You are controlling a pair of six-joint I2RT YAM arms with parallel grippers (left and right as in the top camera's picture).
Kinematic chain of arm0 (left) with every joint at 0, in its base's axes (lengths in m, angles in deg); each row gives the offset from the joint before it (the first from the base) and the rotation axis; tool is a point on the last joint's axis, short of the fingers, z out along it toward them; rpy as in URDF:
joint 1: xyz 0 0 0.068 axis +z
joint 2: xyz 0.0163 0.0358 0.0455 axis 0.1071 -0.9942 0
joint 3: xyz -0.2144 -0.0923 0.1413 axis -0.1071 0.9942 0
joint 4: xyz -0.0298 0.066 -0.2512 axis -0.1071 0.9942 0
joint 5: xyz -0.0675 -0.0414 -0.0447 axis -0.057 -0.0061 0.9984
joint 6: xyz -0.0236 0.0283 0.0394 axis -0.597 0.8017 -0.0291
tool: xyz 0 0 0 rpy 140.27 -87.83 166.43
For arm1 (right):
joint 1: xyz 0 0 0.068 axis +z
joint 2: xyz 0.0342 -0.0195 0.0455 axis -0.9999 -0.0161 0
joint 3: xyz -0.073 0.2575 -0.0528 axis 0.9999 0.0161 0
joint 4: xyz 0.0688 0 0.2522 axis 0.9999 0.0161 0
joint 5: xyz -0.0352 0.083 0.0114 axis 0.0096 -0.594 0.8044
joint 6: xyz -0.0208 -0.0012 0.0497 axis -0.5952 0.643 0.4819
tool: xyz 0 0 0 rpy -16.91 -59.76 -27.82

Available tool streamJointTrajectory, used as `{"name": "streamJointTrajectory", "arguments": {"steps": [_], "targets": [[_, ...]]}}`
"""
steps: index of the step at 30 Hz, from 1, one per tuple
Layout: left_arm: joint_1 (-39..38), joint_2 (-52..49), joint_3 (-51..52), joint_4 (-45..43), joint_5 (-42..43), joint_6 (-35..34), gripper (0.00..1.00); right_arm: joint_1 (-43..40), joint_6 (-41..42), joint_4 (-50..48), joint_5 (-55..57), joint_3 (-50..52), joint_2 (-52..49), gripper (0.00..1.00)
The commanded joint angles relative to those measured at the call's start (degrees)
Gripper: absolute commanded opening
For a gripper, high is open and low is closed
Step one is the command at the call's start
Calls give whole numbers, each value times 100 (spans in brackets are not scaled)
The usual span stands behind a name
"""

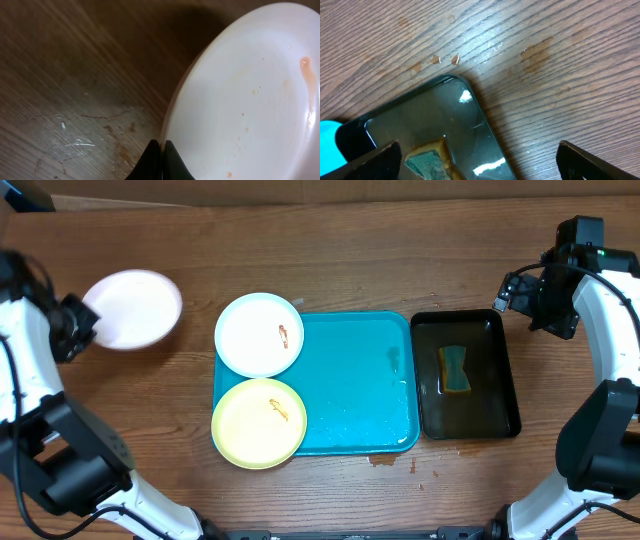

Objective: Clean dirty plates on tray and stack at the side
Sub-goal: 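Lift the white plate with the left gripper and place it left of the tray, then move the left gripper to the top-left white plate's rim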

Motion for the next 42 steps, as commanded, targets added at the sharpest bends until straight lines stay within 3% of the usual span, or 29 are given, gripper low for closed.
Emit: {"name": "streamJointTrajectory", "arguments": {"steps": [1,5,7,9,10,11,14,20,24,28,33,38,42], "targets": [[273,-46,691,-472,-9,-168,4,-9,4,-26,11,-52,151,100],[319,-46,1462,-1266,4,-164,6,-9,4,-26,11,-52,151,100],[286,-46,1598,-1381,70,-160,15,-9,4,-26,11,-52,151,100],[264,-46,1604,-1340,304,-57,42,-9,4,-26,11,-52,151,100],[258,-33,1582,-1290,1019,264,64,-11,4,-26,11,-52,151,100],[254,-28,1567,-1259,1526,444,66,-9,2,-28,11,-52,151,100],[184,-26,1510,-990,2975,765,67,-9,4,-26,11,-52,151,100],[-269,-26,1510,-358,3274,1172,67,-9,2,-26,11,-52,151,100],[-1029,-26,1512,146,2859,1390,62,-9,2,-26,11,-52,151,100],[-1591,11,1512,306,2452,1510,50,-9,2,-28,11,-52,151,100],[-2074,278,1515,446,2107,1329,49,-9,4,-26,11,-52,151,100],[-2555,627,1515,70,612,577,55,-9,2,-26,11,-52,151,100],[-2632,577,1537,-275,157,557,56,-9,4,-26,11,-52,151,100]]}}
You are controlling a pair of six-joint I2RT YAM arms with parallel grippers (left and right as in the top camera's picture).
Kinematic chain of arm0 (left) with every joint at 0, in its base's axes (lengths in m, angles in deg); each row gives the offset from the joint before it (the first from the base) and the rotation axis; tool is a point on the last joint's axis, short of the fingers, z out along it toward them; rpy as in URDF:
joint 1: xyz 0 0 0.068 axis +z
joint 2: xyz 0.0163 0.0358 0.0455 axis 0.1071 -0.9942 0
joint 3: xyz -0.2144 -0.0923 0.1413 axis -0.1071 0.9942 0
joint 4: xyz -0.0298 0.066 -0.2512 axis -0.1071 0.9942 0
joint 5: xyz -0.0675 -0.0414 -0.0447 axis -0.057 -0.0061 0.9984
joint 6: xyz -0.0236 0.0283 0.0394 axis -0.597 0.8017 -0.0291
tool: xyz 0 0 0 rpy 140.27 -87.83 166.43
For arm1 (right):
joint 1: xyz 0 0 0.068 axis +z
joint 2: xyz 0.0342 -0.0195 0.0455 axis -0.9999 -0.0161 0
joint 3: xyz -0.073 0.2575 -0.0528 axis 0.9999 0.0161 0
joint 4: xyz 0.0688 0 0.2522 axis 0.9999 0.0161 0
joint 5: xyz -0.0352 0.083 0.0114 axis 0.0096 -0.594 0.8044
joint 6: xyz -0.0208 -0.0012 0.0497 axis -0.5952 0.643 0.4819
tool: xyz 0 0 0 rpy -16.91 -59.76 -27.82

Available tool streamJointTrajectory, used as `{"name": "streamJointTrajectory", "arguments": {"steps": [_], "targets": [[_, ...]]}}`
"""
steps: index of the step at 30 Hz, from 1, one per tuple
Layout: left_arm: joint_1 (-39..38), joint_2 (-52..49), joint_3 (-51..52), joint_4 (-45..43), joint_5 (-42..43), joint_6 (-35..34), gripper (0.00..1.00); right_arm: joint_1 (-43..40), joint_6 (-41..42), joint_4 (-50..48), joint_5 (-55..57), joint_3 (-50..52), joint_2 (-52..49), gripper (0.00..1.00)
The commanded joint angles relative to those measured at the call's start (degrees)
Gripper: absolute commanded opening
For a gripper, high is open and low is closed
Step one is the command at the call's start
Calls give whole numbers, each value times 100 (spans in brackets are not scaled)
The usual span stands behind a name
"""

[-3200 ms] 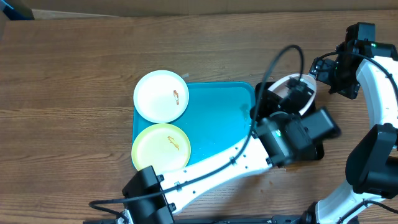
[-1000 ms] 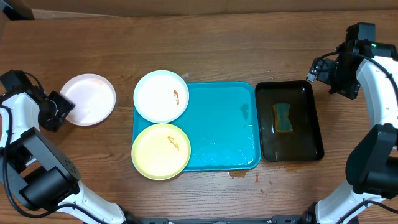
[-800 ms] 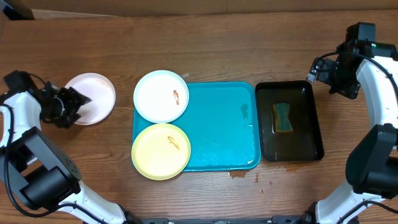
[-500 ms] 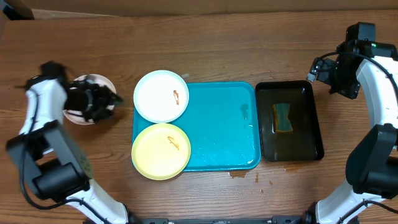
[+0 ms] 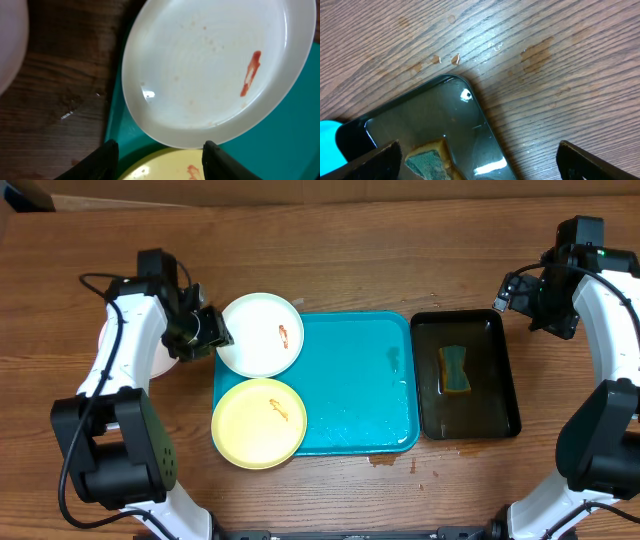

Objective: Clean dirty plates on tray and stack at the side
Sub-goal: 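Move the left gripper to the top-left white plate's rim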

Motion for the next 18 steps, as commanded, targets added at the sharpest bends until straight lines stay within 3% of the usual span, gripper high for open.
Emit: {"name": "streamJointTrajectory", "arguments": {"steps": [1,10,15,18], "targets": [[-46,72,-11,-223,-844,-264,56,-9,9,-24,13,-52,151,100],[-48,-378,42,-837,-918,-278,50,-9,7,-24,13,-52,151,100],[-76,-614,44,-1058,-629,-293,41,-9,9,-24,13,-52,151,100],[-122,-695,44,-1056,-614,-293,29,-9,9,-24,13,-52,151,100]]}}
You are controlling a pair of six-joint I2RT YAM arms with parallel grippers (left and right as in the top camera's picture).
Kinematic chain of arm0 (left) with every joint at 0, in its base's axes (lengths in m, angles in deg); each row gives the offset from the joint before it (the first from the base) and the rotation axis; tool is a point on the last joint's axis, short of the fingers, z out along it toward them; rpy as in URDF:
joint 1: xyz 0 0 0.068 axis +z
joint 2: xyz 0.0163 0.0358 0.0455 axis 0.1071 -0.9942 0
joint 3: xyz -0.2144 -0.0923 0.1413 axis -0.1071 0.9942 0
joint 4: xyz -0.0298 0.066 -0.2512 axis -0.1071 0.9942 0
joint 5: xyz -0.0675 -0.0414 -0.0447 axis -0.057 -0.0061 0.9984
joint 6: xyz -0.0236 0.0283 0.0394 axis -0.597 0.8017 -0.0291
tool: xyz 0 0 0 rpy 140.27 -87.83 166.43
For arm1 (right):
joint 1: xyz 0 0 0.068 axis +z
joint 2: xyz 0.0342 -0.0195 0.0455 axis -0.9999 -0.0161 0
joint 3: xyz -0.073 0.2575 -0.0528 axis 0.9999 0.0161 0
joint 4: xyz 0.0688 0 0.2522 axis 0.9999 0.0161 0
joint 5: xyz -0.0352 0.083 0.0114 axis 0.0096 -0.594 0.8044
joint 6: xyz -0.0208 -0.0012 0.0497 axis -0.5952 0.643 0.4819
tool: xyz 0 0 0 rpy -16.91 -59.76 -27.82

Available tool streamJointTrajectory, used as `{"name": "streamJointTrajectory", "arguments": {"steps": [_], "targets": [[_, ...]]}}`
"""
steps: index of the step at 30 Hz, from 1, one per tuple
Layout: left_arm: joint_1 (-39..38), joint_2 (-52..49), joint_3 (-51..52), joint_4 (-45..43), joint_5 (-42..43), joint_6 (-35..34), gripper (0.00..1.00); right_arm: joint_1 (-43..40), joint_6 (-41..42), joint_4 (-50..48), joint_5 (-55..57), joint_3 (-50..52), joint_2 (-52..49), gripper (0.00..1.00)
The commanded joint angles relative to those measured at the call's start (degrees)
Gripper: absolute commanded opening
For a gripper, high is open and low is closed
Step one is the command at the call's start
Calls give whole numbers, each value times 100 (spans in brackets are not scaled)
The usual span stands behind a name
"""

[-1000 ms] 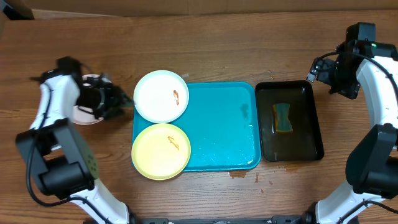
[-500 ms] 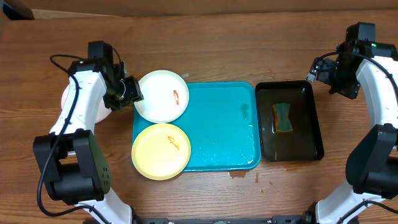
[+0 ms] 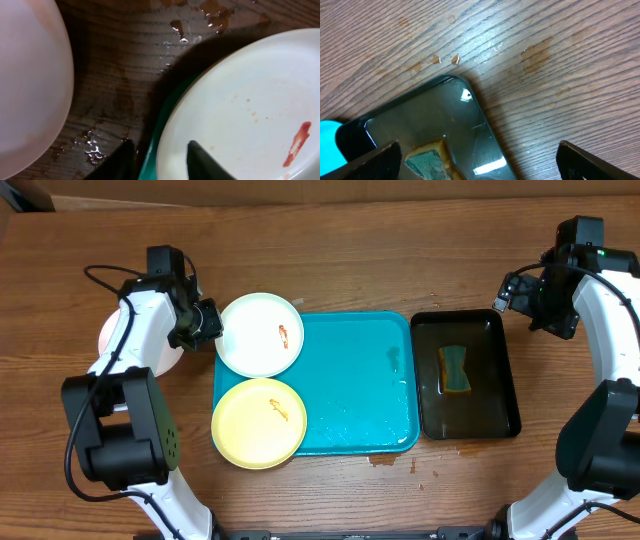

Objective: Clean dirty plates on tray and stack at the side
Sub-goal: 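Move the left gripper to the top-left white plate's rim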

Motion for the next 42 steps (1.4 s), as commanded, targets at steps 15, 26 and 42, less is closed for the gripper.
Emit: {"name": "streamJointTrajectory", "arguments": {"steps": [15,26,42], "targets": [[-601,-146,57,-216,-286,-37,36,-9,7,-28,13,-52,151,100],[-435,7,-144,55,-527,118,33,-9,7,-28,13,-52,151,100],[-446,35,509,-680,-953,-26,34,-9,4,-28,13,-52,151,100]]}}
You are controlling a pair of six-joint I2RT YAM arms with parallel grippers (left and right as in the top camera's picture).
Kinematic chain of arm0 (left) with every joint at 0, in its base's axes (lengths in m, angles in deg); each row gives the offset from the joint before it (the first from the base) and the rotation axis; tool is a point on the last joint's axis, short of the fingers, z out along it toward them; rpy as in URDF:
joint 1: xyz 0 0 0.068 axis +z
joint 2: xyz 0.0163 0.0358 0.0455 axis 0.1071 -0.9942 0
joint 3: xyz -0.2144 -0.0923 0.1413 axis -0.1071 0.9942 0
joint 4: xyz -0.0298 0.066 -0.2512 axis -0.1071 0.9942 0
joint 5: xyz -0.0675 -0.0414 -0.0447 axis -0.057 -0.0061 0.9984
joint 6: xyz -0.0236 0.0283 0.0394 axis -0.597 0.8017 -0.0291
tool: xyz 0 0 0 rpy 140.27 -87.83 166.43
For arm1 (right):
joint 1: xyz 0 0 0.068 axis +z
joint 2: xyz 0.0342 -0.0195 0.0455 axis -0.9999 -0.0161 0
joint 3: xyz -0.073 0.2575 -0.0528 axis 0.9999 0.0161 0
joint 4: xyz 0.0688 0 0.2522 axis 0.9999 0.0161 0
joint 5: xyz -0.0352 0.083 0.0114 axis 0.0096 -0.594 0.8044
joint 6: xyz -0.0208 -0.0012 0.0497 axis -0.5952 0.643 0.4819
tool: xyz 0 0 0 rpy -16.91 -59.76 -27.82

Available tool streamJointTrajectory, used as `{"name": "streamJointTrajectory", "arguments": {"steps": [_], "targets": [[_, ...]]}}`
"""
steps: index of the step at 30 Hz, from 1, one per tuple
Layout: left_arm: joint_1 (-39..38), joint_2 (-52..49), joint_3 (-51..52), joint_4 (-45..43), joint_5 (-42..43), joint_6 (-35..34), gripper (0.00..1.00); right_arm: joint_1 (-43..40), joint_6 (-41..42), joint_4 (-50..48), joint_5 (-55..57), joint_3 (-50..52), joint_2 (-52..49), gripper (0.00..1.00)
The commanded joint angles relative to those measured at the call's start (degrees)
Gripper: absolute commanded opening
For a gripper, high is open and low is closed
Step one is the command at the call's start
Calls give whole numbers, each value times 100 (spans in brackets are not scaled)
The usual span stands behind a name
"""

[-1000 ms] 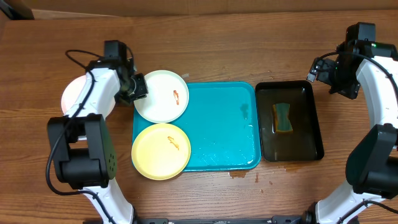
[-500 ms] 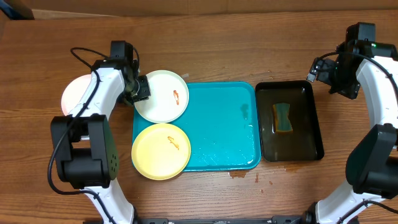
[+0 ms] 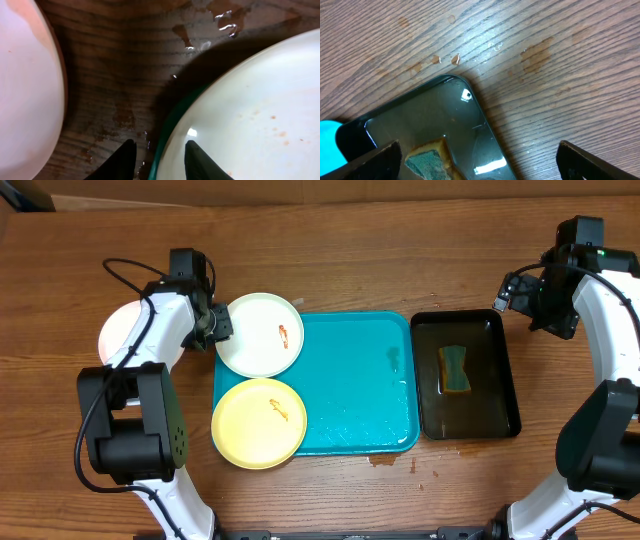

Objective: Clean dirty plates on tray and stack at the side
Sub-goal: 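Move the left gripper to the top-left white plate's rim, then grip the white plate's rim and drag it right across the blue tray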

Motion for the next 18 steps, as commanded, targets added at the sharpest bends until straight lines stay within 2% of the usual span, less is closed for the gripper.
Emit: {"name": "streamJointTrajectory", "arguments": {"steps": [1,4,8,14,18], "targets": [[-57,125,234,-133,-42,-59,31,-9,4,-26,13,-52,151,100],[-94,138,219,-144,415,-28,25,-9,7,-26,13,-52,151,100],[-188,146,120,-114,1056,208,24,-9,7,-26,13,-52,151,100],[-334,146,107,-118,1626,205,25,-9,4,-26,13,-52,151,100],[-463,146,105,-120,1711,160,26,-9,4,-26,13,-52,151,100]]}}
